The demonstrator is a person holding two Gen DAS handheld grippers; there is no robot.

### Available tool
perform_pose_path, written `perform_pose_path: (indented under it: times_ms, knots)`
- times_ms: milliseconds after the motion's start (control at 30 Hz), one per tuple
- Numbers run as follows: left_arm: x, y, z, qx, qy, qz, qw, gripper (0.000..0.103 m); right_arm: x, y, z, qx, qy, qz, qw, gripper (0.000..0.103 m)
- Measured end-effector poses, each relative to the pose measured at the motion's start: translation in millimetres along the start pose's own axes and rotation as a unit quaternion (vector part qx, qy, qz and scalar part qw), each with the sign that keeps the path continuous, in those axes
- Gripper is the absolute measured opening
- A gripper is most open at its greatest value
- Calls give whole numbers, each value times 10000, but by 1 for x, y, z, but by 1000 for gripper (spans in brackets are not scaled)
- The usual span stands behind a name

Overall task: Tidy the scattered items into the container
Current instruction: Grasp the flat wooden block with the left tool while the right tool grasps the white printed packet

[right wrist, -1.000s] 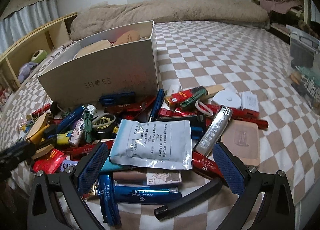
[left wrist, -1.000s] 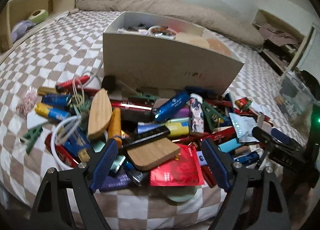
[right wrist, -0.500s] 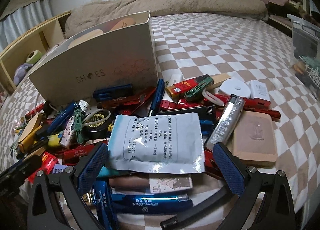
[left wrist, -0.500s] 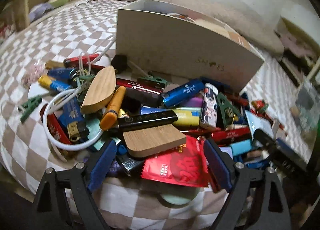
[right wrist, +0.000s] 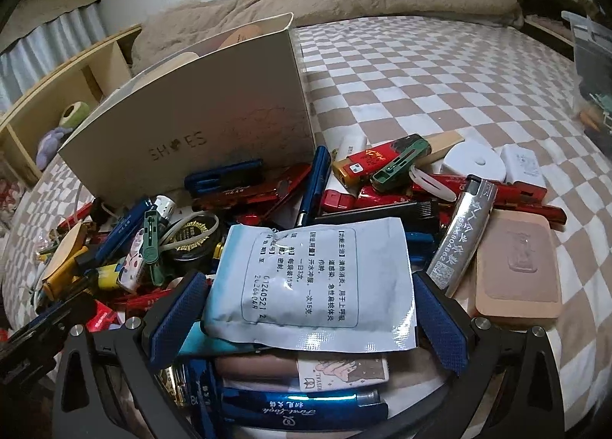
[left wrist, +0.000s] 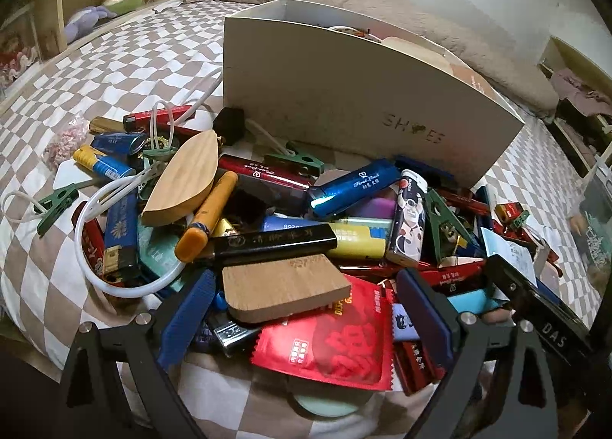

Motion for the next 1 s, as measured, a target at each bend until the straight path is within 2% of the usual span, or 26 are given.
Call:
perform_pose_path:
  times_ms: [233,400,667,800,1000]
  knots:
    - [2,1,3,25,-192,65,9998,97,-4,2,-4,49,-163,-150,9997,93]
    - [2,2,3,33,-282,29,9996,97,0,3,-10,109,-111,-148,9998,82]
    - [-4,1,0,53,-297,-388,9988,96,7,2,-18,157,-187,-61,9997,82]
    - [-2,4,0,68,-406,-347,9986,95,11,0,-21,188,-224,9,9996,82]
    - [-7,7,-5,196,-480,-282,9983,77,15,-1,-24,189,-340,118,9992,82]
Point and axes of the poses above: each gripper's, at about its wrist camera, not at the fingertips, and z roughly the way its jaws point, x to its right, y to its underside, the point moved 4 cm from there along z, roughly the way its jaws point, and after that the axes turned 7 degrees about y, right-handed, at the moved point
